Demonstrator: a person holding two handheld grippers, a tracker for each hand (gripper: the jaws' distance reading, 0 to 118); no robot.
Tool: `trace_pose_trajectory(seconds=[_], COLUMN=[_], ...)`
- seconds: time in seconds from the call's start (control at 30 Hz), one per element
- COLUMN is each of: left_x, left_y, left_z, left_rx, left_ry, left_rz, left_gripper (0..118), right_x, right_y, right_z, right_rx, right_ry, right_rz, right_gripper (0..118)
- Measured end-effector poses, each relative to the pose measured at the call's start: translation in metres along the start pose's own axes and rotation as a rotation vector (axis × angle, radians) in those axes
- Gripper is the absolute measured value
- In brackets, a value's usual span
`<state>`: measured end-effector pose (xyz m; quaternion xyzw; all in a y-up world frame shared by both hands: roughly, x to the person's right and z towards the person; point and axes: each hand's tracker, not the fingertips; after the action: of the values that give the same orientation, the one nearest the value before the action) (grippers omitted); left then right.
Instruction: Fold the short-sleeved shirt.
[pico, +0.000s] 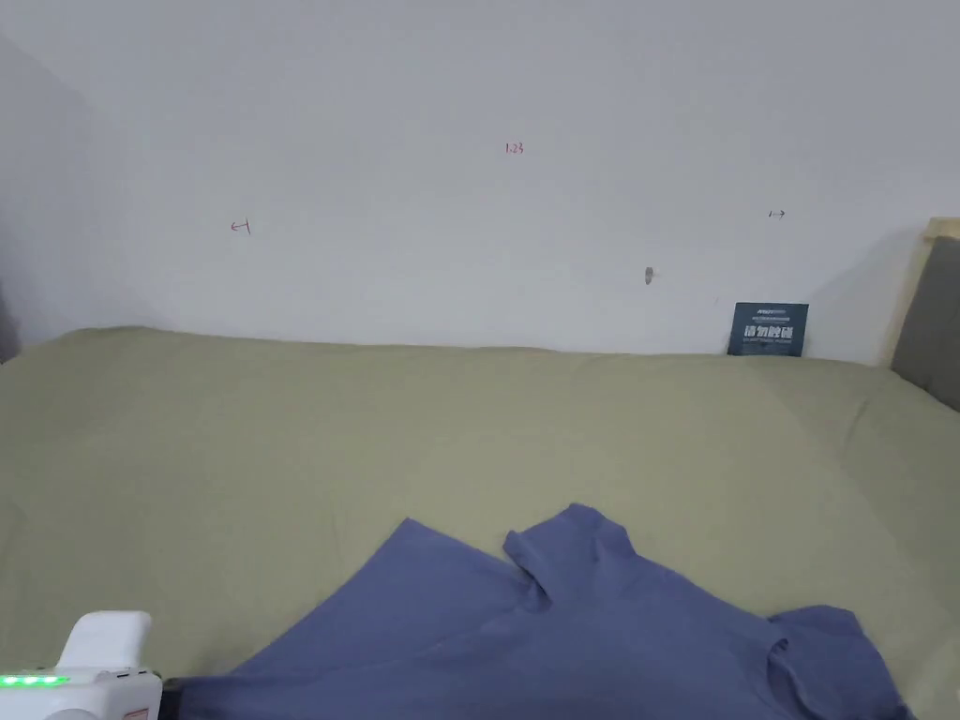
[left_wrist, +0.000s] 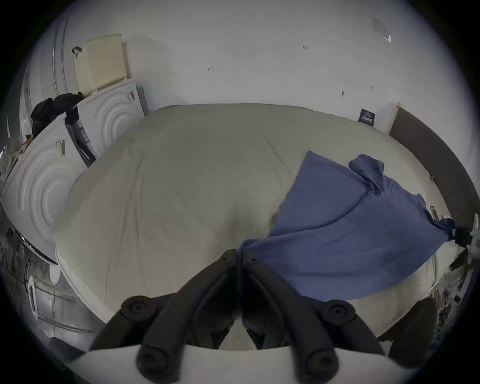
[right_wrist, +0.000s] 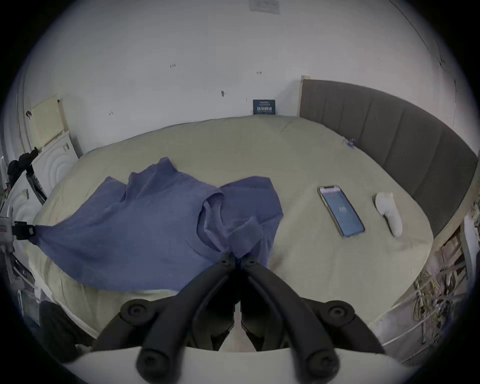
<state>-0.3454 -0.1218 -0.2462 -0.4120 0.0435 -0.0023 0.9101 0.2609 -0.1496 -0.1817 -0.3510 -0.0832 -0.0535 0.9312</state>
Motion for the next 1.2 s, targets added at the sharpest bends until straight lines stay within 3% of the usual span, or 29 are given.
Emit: trace_pose_trajectory(seconds=[0.3,0.4,0.43,0.47,0.5,0.53,0.57,0.73,0.77,0.8,0.83,0.87,0.93,1.2], left_x=[-0.014,-0.015,-0.017,-0.020,-0.020,-0.021,-0.025,-0.034,-0.035,-0.035,-0.037,-0.039,-0.048,-0.060], left_y=[-0.015,-0.017,-0.017,-0.018,-0.019,-0.019,-0.019,-0.025,-0.028,-0.032,-0.035,-0.040,-0.045,-0.052], left_z=[-0.032,-0.036,-0.036,-0.035,-0.034,-0.034,-0.031,0.000,0.007,0.014,0.017,0.019,0.022,0.010], left_rx=[-0.073,-0.080,-0.079,-0.070,-0.066,-0.074,-0.058,0.000,0.042,0.072,0.083,0.087,0.075,-0.011], left_ry=[-0.011,-0.024,-0.036,-0.045,-0.038,-0.012,0.034,0.004,-0.001,-0.013,0.001,0.014,0.004,-0.021], left_rz=[0.091,0.101,0.109,0.121,0.133,0.142,0.166,0.214,0.219,0.197,0.186,0.182,0.166,0.157], left_gripper=[4,5,7,24,53,85,108,104,88,57,12,0,0,0], right_x=[0.006,0.007,0.009,0.010,0.009,0.007,0.006,-0.005,-0.010,-0.016,-0.026,-0.034,-0.043,-0.069], right_y=[-0.010,-0.011,-0.010,-0.009,-0.008,-0.009,-0.010,-0.004,-0.006,-0.007,-0.008,-0.012,-0.010,-0.017], right_z=[-0.029,-0.028,-0.026,-0.024,-0.023,-0.018,-0.006,0.009,0.016,0.021,0.028,0.032,0.040,0.039], right_rx=[-0.068,-0.064,-0.064,-0.064,-0.069,-0.050,-0.010,0.005,0.020,0.048,0.051,0.055,0.061,0.078], right_ry=[-0.022,-0.009,0.001,0.007,0.012,0.013,0.018,0.031,0.033,0.049,0.034,0.011,0.081,0.124], right_rz=[-0.028,-0.047,-0.065,-0.082,-0.092,-0.112,-0.109,-0.097,-0.087,-0.066,-0.050,-0.053,-0.009,0.083], right_gripper=[1,7,17,61,99,118,113,109,84,42,0,0,0,0])
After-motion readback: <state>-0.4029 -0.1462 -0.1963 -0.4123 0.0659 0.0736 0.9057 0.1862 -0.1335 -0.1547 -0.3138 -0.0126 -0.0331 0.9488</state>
